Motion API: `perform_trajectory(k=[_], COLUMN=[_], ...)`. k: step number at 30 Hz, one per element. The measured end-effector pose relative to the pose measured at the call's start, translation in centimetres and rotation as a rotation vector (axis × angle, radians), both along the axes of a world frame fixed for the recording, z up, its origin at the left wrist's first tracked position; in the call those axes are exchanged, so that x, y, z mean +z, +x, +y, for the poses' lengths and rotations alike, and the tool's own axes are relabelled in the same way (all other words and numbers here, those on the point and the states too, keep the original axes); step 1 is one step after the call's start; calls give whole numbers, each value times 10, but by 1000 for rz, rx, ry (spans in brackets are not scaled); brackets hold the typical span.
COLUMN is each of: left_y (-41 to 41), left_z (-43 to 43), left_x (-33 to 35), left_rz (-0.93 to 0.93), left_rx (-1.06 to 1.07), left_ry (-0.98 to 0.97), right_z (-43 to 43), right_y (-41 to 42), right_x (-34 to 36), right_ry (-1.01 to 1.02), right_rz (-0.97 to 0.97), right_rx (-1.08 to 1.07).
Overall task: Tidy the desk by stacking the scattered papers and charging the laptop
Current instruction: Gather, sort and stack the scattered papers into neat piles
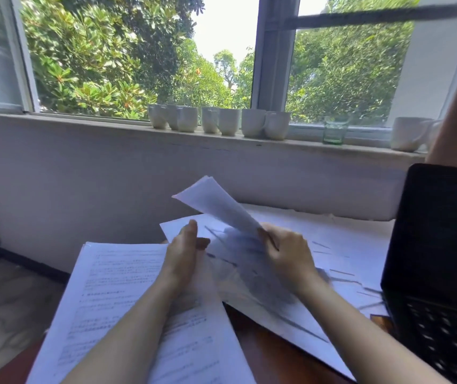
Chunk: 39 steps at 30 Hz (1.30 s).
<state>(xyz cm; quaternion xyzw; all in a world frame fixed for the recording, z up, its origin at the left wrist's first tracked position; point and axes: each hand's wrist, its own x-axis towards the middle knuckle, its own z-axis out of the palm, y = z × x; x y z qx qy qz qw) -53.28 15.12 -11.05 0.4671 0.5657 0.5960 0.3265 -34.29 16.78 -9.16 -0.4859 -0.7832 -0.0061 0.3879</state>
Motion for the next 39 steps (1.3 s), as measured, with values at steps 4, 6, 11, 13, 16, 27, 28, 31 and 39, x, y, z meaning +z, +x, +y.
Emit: perform_trajectory(k=[4, 6, 11, 13, 16, 27, 28, 31, 39], left_y=[-8, -11, -28, -33, -35, -34, -34, -36, -37], left_z=[-10, -16, -19, -21, -25, -32, -32, -33, -27], left_x=[13, 19, 16, 12, 11, 15, 16, 16, 17], left_rz=[-501, -600, -312, -216, -157, -154, -150, -164, -323], left_rx=[-185, -265, -137, -186, -288, -449, -471, -489, -382], left_ry=[-83, -161, -285, -291, -244, -166, -179, -195, -159], right_z=[-31, -35, -27, -26, -25, -8, -7, -3, -6], right_y=[-4, -4, 11, 15, 15, 51, 57, 73, 92], right_x=[-23, -35, -52, -55, -52, -1, -1, 0, -3], right_ry=[-115, -146, -355, -355, -341, -358, -404, -467, -743], right_rz=[-245, -254, 27, 30, 16, 183, 220, 356, 1095], right_rx=[73, 80, 201, 186, 109, -284, -274, -272, -85])
